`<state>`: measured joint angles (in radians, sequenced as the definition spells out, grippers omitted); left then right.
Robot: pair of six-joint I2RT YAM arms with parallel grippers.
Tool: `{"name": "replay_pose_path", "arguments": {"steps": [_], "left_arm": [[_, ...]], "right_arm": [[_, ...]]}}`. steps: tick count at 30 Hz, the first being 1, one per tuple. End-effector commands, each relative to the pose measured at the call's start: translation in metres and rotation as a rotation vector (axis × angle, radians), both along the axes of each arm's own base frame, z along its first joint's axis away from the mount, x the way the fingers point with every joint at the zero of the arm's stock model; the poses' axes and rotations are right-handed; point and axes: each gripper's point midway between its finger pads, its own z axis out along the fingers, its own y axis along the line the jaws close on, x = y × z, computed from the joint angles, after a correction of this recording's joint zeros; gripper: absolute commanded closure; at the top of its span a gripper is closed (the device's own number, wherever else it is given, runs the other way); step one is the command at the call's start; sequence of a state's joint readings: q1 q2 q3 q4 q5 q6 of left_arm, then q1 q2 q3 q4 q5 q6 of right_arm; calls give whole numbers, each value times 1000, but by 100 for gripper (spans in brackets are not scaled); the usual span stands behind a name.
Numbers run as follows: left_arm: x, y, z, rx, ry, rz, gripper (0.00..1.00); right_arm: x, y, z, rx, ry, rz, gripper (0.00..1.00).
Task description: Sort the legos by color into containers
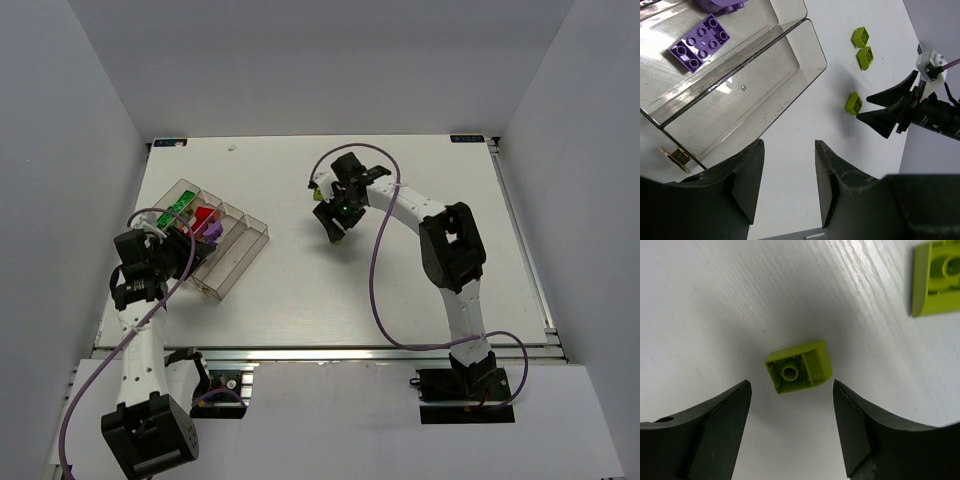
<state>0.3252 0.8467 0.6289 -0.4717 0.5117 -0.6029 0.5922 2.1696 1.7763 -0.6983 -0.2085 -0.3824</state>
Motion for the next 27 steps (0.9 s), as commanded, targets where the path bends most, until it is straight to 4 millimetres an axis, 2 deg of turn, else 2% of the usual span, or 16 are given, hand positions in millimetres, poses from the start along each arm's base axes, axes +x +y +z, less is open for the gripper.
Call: {"name": "replay_pose_path", "arguments": {"steps": [1, 3, 6, 9, 12, 18, 27], "left_arm": [[2, 0, 19, 14, -49, 0, 45], [4, 1, 20, 10, -49, 4, 45], [7, 1, 21, 5, -51, 0, 45], [8, 1, 24, 7, -51, 1, 45], [6, 1, 27, 9, -48, 3, 45], [-2, 1, 32, 17, -49, 20, 45], [-16, 1, 37, 27, -31, 43, 45]], "right_arm": [[-23, -11, 12, 8, 140, -254, 28], [-22, -16, 16, 13, 123, -352, 26], [-33, -22, 7, -1, 189, -500, 22], [-38, -13, 5, 36, 254, -567, 20], [-38, 4, 2, 60, 280, -594, 18], [-23, 21, -6, 52, 236, -674, 12], [15, 14, -21, 9, 89, -791, 11]]}}
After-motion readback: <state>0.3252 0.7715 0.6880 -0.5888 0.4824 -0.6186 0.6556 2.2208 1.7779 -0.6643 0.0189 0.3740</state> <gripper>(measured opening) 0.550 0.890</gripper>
